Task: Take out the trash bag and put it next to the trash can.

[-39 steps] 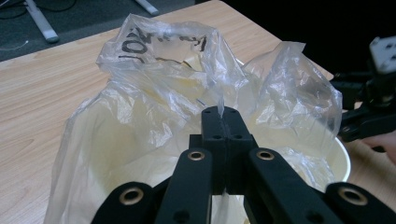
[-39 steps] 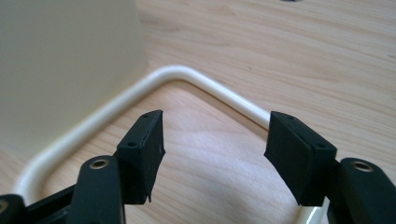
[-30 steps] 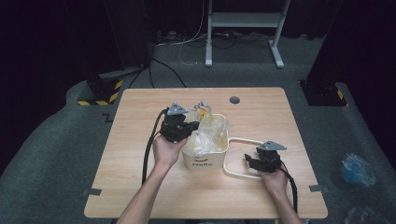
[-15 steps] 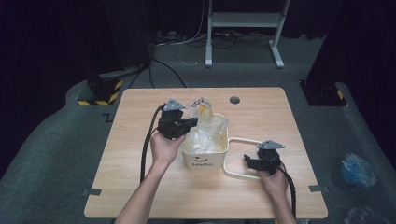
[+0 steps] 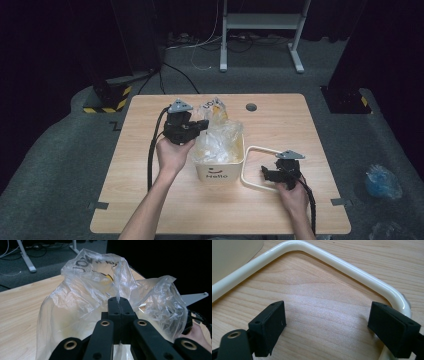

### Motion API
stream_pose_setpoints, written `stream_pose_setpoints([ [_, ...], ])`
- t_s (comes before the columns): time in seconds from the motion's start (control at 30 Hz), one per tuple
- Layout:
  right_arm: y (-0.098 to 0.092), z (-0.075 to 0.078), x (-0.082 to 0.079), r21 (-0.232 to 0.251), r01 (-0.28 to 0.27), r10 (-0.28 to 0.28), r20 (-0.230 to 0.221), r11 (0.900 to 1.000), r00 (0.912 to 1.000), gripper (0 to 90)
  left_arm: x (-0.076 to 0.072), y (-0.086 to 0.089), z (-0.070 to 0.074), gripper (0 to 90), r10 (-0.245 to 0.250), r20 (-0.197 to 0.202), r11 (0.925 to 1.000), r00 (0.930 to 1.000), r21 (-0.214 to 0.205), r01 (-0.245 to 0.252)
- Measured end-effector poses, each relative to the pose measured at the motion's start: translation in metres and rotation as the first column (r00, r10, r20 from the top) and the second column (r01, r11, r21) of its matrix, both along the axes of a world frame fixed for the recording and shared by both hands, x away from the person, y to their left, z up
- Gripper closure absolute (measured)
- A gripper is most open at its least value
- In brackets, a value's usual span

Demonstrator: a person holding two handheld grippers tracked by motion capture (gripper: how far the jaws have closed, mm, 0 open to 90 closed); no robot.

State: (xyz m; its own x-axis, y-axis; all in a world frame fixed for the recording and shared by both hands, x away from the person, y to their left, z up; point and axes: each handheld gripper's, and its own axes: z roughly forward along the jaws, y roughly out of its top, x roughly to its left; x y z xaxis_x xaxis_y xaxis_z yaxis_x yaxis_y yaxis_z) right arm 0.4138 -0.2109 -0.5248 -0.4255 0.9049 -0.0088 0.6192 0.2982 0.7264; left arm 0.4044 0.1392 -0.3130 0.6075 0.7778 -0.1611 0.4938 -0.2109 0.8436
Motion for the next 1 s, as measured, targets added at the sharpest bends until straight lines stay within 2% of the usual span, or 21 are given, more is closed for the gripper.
stream_pose_setpoints([
  [0.37,0.0,0.0,0.0,0.0,0.0,0.0,0.0,1.0,1.0,14.2,-0.005,0.007,0.016,89.7,0.007,0.034,0.9995,0.9994,-0.032,-0.006],
  [0.53,0.0,0.0,0.0,0.0,0.001,-0.001,0.0,1.0,1.0,14.2,-0.008,0.014,0.021,89.7,0.018,0.037,0.9988,0.9991,-0.045,-0.016],
  [0.6,0.0,0.0,0.0,0.0,0.001,-0.001,0.0,1.0,1.0,14.2,-0.009,0.015,0.022,89.7,0.024,0.035,0.9978,0.9991,-0.063,-0.022],
  [0.7,0.0,0.0,0.0,0.0,0.001,-0.001,0.0,1.0,1.0,14.2,-0.012,0.017,0.026,89.7,0.031,0.044,0.998,0.9986,-0.056,-0.028],
  [1.0,0.0,0.0,0.0,0.0,0.001,-0.001,0.0,1.0,1.0,14.2,-0.019,0.023,0.042,89.8,0.047,0.07,0.9964,0.9965,-0.073,-0.042],
])
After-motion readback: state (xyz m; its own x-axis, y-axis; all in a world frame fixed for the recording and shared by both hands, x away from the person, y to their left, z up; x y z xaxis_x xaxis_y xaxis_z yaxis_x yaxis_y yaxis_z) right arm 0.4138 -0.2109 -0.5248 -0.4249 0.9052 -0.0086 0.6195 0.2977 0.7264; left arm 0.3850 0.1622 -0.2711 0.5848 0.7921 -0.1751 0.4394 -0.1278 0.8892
